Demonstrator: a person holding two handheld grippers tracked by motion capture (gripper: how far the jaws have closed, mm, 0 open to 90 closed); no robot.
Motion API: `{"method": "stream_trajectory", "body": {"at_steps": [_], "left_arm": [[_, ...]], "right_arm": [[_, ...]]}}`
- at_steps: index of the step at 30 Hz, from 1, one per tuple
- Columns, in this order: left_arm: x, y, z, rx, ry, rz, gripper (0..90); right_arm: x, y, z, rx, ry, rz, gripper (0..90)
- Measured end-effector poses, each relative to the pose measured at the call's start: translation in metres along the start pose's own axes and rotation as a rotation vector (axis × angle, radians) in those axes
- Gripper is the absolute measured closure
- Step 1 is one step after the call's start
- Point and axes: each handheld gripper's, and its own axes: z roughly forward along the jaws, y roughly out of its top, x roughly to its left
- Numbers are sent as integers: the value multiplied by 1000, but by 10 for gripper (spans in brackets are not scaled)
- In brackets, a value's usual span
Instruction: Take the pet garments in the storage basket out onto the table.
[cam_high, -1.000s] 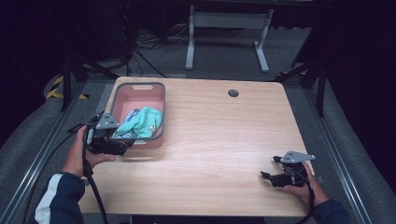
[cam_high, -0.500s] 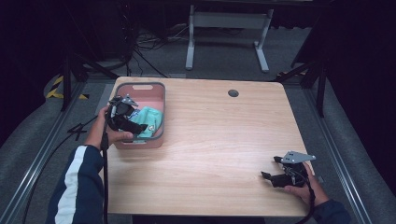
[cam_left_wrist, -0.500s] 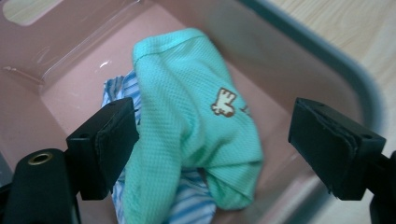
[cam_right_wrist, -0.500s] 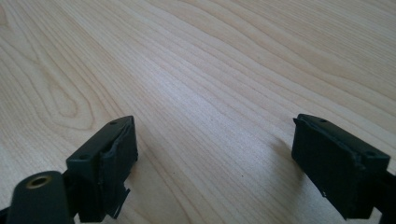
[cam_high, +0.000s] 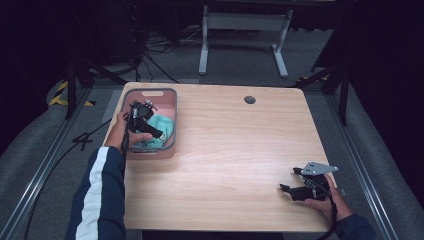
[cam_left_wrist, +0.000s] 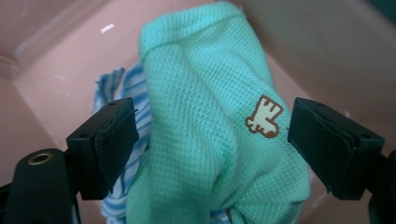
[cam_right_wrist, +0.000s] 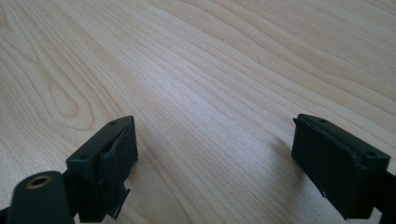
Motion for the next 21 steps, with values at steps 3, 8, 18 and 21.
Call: {"method": "stream_trajectory", "body": {"at_steps": [3, 8, 18, 21], "left_arm": [[-1, 5, 6, 43, 5, 14, 167], [-2, 12, 20, 140, 20, 41, 163], [-2, 17, 33, 237, 19, 39, 161], [-2, 18, 32, 257, -14, 40, 228]], "right_arm": [[0, 0, 0, 0, 0, -1, 148], [0, 0, 0, 0, -1, -1, 148], [0, 0, 0, 0, -1, 0, 148], [0, 0, 0, 0, -1, -1, 148]]}}
